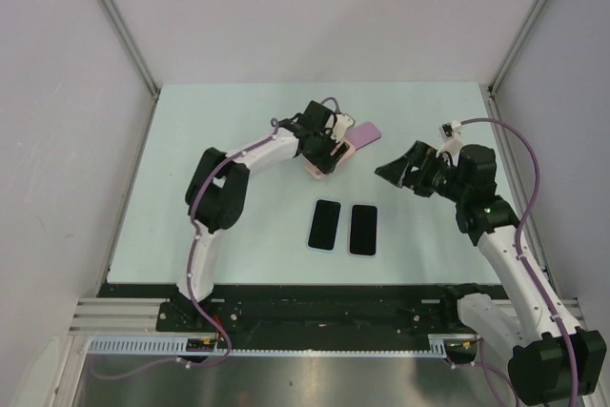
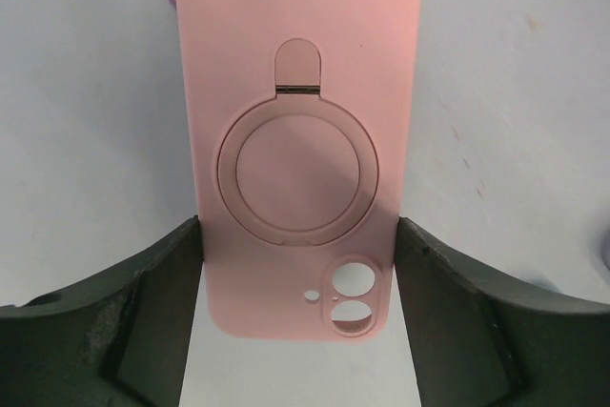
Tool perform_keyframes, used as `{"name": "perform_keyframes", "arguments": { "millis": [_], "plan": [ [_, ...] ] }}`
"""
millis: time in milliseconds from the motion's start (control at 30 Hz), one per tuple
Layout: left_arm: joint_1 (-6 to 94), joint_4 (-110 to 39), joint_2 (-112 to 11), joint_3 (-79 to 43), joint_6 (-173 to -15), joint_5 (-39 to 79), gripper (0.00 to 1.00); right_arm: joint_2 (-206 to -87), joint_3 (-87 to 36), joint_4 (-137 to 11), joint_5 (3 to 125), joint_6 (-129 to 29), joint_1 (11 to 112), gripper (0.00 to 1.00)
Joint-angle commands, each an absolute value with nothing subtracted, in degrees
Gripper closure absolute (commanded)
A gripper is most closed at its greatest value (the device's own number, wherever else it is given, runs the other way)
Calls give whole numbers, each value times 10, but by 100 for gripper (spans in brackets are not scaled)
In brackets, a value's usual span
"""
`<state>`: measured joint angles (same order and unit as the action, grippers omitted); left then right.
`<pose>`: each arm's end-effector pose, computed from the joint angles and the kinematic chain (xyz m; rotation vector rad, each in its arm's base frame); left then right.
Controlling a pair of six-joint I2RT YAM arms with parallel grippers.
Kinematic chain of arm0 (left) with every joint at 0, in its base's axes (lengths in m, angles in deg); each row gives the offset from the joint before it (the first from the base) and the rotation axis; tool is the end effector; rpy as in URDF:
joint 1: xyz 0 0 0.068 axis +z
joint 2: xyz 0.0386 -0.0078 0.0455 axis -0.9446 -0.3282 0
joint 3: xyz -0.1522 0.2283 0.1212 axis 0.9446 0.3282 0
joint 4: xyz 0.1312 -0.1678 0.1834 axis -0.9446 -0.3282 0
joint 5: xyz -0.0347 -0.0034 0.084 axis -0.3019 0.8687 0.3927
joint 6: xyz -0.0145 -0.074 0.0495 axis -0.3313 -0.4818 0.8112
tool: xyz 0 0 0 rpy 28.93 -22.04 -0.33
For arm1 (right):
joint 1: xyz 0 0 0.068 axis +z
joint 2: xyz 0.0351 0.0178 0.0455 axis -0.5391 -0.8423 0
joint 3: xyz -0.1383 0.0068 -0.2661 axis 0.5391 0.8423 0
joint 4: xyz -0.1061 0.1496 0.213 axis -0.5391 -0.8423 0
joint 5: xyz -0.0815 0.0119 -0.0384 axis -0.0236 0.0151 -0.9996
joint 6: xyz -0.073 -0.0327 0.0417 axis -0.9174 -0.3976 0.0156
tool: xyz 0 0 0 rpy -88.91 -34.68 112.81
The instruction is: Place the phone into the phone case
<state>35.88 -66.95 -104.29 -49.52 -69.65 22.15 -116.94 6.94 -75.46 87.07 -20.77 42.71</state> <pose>0.4525 -0.3266 0.1561 1.0619 2.3130 -0.2870 0.2314 0.0833 0.3125 0.0737 2.0274 1.0446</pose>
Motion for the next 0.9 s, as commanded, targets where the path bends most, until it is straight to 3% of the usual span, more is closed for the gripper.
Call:
{"name": "perform_keyframes", "arguments": {
  "millis": [0,233,367,567,867],
  "plan": [
    [359,-573,-891,-408,-690,177,40,-1175,36,-742,886,-191,415,2],
    [338,-533,-722,-240,-709,144,44,-1193,4,-730,968,-189,377,18],
    [276,-508,-622,-159,-701,205,44,-1221,-14,-728,999,-172,375,24],
    [218,-514,-535,-130,-703,191,44,-1262,-28,-737,1101,-181,375,29],
    [169,-555,-523,-131,-678,192,44,-1260,-30,-760,1090,-212,384,32]
  ]
}}
